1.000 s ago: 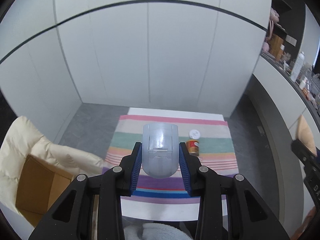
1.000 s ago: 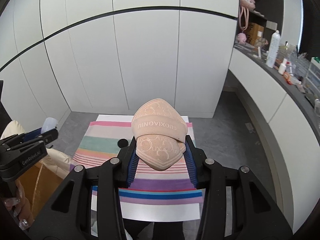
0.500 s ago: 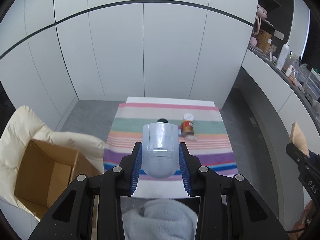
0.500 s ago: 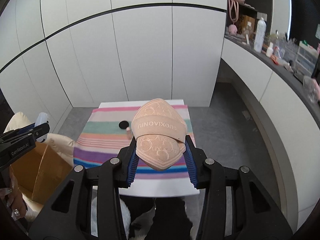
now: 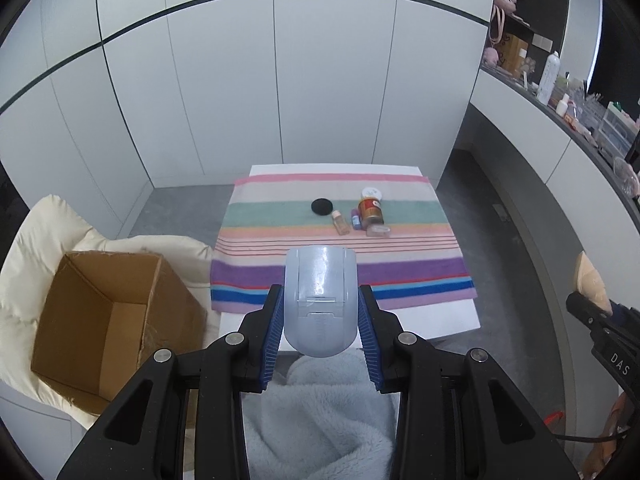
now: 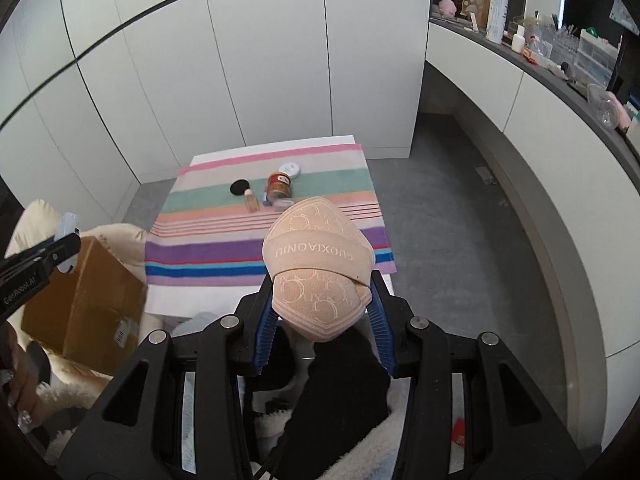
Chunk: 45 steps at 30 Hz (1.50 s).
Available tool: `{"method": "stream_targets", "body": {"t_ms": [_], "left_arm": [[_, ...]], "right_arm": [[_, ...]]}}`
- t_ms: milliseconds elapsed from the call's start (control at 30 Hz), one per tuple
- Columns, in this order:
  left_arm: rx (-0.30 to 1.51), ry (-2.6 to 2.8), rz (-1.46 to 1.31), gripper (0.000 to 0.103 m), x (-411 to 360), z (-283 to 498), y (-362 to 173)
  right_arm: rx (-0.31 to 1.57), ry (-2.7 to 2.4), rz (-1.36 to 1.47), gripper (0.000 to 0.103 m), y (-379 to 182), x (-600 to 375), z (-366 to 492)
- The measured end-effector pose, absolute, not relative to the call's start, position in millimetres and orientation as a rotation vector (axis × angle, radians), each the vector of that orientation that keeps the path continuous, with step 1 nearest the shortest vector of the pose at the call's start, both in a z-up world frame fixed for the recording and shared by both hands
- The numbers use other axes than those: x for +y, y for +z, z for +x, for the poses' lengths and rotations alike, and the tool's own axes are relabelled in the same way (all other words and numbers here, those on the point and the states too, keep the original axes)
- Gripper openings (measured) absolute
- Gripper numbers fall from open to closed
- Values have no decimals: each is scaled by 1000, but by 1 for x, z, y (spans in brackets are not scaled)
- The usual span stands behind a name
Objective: Organize objects
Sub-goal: 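Carry the grey-blue item and beige puff in both tools over the cardboard box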
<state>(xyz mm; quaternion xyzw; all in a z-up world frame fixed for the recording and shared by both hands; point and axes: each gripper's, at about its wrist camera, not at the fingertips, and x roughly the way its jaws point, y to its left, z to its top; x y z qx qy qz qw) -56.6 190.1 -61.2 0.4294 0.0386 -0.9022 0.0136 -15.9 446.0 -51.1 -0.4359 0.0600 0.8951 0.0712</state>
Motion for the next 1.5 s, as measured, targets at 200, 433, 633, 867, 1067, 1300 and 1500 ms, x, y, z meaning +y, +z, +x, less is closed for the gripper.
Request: {"method": "stream_targets", "body": {"t_ms": [200,433,633,867,1067,1300,1500], "left_arm": [[153,-2815,1358,36,183,-65,-66],[235,-2781,1373,36,160,-70,-75],[289,-2740,1355,36,138,-61,-79],[335,-2648,1301,36,94,-39,-80],[402,-2532,1238,36,43,-7,-81],[486,-2389,1166,36,-16,33,-88],[472,-2263,1082,36,-53,60,-93]], "right_arm": [[165,2674,-1328,44,-54,444,-20],[93,2715,-1368,44,-57,434,-35],[18,2756,-1418,44,-61,409,-44],[-56,2868,-1454,44,-62,362,-53],[-152,3012,-1519,44,-65,298,-58],[-260,3151,-1648,44,-74,223,-55],[-417,3236,-1742,44,-84,160,-46]]}}
